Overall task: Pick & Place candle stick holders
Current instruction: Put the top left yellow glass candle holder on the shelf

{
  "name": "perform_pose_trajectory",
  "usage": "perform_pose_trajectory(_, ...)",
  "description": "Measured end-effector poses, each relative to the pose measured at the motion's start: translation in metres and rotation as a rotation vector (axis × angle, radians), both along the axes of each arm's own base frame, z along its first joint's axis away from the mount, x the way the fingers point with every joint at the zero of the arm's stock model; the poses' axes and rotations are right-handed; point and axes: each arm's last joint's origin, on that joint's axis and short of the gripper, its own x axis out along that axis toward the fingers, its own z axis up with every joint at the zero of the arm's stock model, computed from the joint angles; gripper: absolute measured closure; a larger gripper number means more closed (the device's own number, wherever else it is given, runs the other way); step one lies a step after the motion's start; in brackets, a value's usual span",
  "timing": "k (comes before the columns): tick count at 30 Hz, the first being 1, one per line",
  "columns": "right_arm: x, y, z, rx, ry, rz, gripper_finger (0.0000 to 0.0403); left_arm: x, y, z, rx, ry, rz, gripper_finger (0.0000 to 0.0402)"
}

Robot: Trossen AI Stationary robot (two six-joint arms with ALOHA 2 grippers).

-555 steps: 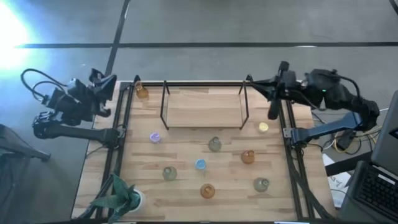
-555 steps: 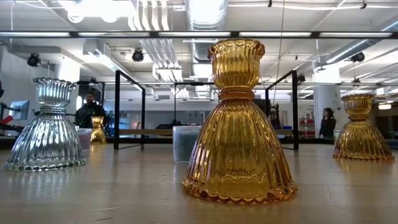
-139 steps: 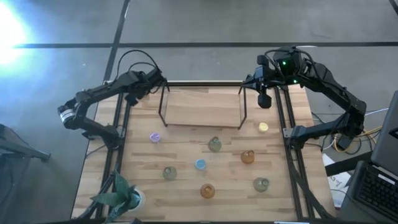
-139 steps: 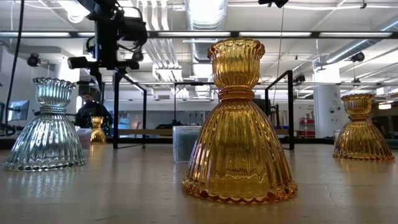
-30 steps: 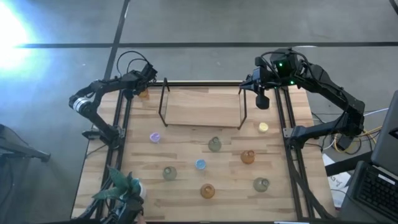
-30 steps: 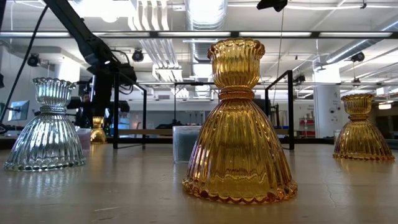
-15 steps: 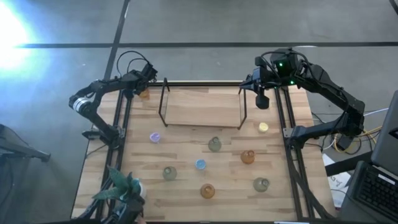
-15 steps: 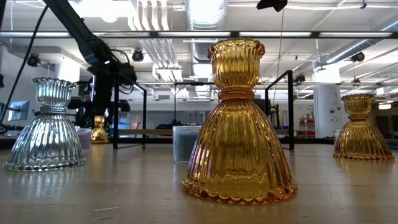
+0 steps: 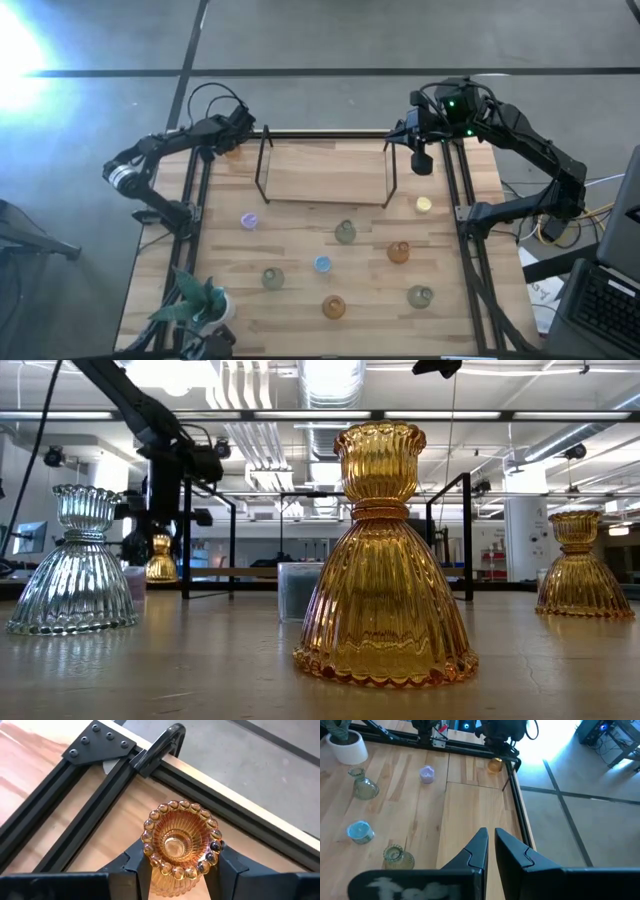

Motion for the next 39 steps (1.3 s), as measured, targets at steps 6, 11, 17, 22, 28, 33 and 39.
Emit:
perform_pose_trajectory(6, 0.000, 0.000, 0.000, 0.000, 0.000, 0.000, 0.0376, 0.003, -0.022, 0.022, -0.021, 0.014, -0.022, 0.0262)
perform_pose_trajectory(11, 0.000, 0.000, 0.000, 0.000, 0.000, 0.000, 0.0376, 0.003, -0.038, 0.052, 0.009, 0.028, -0.060, 0.0262)
perform_pose_trajectory(17, 0.000, 0.000, 0.000, 0.000, 0.000, 0.000, 0.0376, -0.002, -0.058, 0.101, 0.095, 0.010, -0.101, 0.0262)
perform_pose_trajectory(22, 0.000, 0.000, 0.000, -0.007, 0.001, 0.003, 0.0376, 0.002, -0.073, 0.147, 0.202, -0.054, -0.230, 0.0262)
perform_pose_trajectory(28, 0.000, 0.000, 0.000, -0.010, 0.002, 0.006, 0.0376, 0.018, -0.092, 0.199, 0.329, -0.113, -0.399, 0.0262)
perform_pose_trajectory(33, 0.000, -0.001, 0.001, 0.000, -0.006, -0.018, 0.0376, 0.054, -0.101, 0.215, 0.354, -0.121, -0.562, 0.0262)
perform_pose_trajectory(39, 0.000, -0.008, 0.005, 0.061, -0.068, -0.181, 0.0376, 0.096, -0.096, 0.203, 0.281, -0.046, -0.701, 0.0262)
